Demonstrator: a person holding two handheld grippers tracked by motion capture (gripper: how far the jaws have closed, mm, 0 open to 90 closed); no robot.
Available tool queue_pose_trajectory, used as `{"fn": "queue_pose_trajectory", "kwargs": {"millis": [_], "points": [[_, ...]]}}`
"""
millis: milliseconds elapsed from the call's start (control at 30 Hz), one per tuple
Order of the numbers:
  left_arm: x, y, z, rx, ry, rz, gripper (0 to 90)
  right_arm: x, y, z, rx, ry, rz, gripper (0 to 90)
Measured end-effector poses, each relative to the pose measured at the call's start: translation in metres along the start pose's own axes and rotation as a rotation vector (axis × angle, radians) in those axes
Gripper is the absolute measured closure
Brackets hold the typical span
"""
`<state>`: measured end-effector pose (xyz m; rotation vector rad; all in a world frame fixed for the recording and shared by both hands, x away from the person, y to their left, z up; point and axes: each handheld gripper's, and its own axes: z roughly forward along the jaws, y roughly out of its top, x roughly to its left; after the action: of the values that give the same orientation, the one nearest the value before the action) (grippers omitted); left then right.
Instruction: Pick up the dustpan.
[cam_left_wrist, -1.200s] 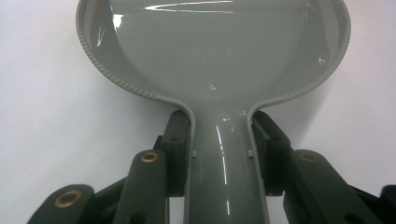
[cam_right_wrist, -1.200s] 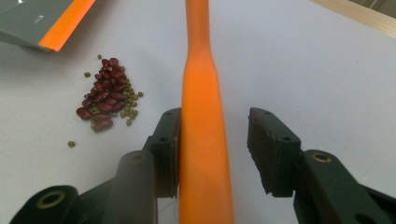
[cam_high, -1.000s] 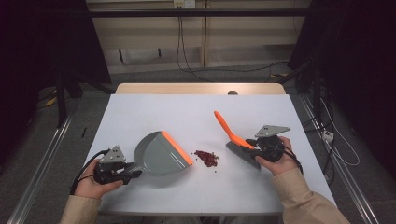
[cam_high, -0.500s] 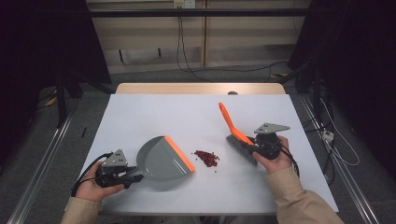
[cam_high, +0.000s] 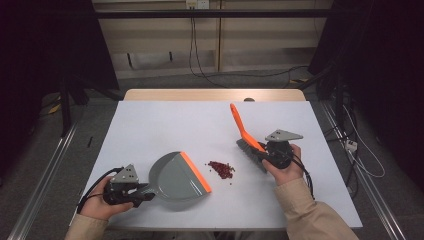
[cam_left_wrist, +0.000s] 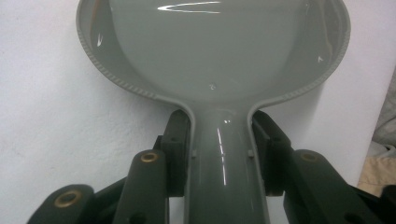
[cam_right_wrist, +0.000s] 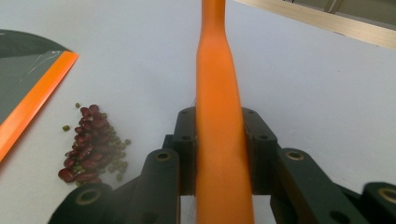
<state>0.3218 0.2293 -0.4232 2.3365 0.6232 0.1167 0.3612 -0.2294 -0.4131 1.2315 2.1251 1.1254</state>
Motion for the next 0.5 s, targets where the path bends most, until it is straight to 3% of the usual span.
{"fn": "queue_pose_trajectory", "kwargs": {"millis": [333,500], "points": [[-0.003,0.003,0.006,0.007,-0.014,0.018,63.0,0.013,-0.005,0.010,-0.009,-0.024,-0.006,71.5],[-0.006,0.010,0.012,0.018,-0.022,0.047,62.9,0.026,-0.007,0.014,-0.013,-0.043,-0.045,71.5]]}}
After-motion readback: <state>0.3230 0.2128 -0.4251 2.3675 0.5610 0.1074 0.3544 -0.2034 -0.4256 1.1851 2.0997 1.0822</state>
